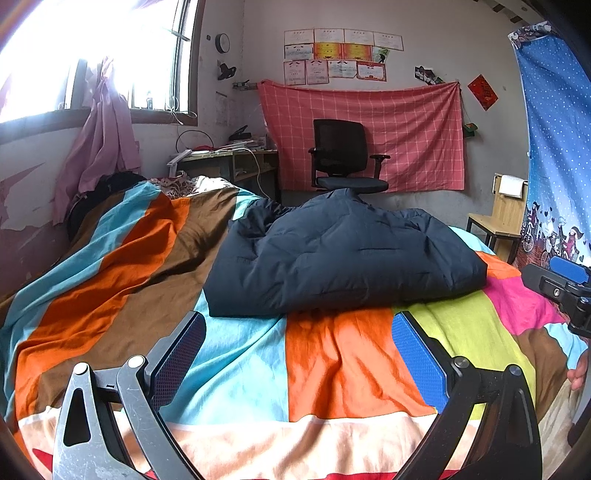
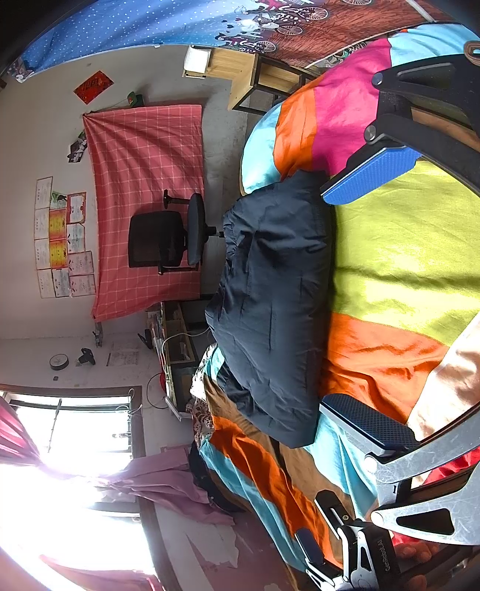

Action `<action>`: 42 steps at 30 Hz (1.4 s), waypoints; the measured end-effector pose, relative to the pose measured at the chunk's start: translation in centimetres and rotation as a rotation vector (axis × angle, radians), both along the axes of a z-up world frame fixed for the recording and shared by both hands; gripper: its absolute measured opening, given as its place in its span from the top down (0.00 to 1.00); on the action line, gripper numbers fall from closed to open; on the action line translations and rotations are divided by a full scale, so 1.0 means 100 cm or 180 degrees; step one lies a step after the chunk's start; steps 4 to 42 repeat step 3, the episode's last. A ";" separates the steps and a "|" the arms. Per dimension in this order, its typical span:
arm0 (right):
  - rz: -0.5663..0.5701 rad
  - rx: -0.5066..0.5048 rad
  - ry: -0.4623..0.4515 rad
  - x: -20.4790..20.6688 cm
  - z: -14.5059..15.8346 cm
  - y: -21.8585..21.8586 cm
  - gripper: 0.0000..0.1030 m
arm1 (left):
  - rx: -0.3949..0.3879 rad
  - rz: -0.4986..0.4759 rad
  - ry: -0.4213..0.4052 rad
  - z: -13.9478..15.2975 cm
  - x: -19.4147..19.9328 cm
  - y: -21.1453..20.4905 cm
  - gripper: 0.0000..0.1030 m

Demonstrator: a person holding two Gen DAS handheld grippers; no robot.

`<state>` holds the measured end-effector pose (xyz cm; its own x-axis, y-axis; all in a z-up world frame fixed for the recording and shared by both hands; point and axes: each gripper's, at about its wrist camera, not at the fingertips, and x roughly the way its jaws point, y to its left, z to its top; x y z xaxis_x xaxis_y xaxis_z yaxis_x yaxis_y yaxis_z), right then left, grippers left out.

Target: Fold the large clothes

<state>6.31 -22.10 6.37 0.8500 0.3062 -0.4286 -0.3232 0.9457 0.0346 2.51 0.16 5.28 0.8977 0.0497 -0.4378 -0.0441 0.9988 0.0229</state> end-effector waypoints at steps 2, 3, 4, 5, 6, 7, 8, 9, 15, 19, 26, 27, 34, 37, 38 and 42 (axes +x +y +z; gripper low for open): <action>-0.0008 0.0004 -0.0006 0.000 0.001 0.000 0.00 | -0.0003 0.0004 0.0005 0.000 0.000 0.000 0.04; -0.0010 0.0009 -0.0009 -0.001 0.002 0.001 0.00 | -0.0004 0.0007 0.0009 -0.001 0.000 0.001 0.04; -0.0010 0.0009 -0.0009 -0.001 0.002 0.001 0.00 | -0.0004 0.0007 0.0009 -0.001 0.000 0.001 0.04; -0.0010 0.0009 -0.0009 -0.001 0.002 0.001 0.00 | -0.0004 0.0007 0.0009 -0.001 0.000 0.001 0.04; -0.0010 0.0009 -0.0009 -0.001 0.002 0.001 0.00 | -0.0004 0.0007 0.0009 -0.001 0.000 0.001 0.04; -0.0010 0.0009 -0.0009 -0.001 0.002 0.001 0.00 | -0.0004 0.0007 0.0009 -0.001 0.000 0.001 0.04; -0.0010 0.0009 -0.0009 -0.001 0.002 0.001 0.00 | -0.0004 0.0007 0.0009 -0.001 0.000 0.001 0.04; -0.0010 0.0009 -0.0009 -0.001 0.002 0.001 0.00 | -0.0004 0.0007 0.0009 -0.001 0.000 0.001 0.04; -0.0010 0.0009 -0.0009 -0.001 0.002 0.001 0.00 | -0.0004 0.0007 0.0009 -0.001 0.000 0.001 0.04; -0.0010 0.0009 -0.0009 -0.001 0.002 0.001 0.00 | -0.0004 0.0007 0.0009 -0.001 0.000 0.001 0.04; -0.0010 0.0009 -0.0009 -0.001 0.002 0.001 0.00 | -0.0004 0.0007 0.0009 -0.001 0.000 0.001 0.04; -0.0010 0.0009 -0.0009 -0.001 0.002 0.001 0.00 | -0.0004 0.0007 0.0009 -0.001 0.000 0.001 0.04; -0.0010 0.0009 -0.0009 -0.001 0.002 0.001 0.00 | -0.0004 0.0007 0.0009 -0.001 0.000 0.001 0.04; -0.0010 0.0009 -0.0009 -0.001 0.002 0.001 0.00 | -0.0004 0.0007 0.0009 -0.001 0.000 0.001 0.04; -0.0010 0.0009 -0.0009 -0.001 0.002 0.001 0.00 | -0.0004 0.0007 0.0009 -0.001 0.000 0.001 0.04; -0.0010 0.0009 -0.0009 -0.001 0.002 0.001 0.00 | -0.0004 0.0007 0.0009 -0.001 0.000 0.001 0.04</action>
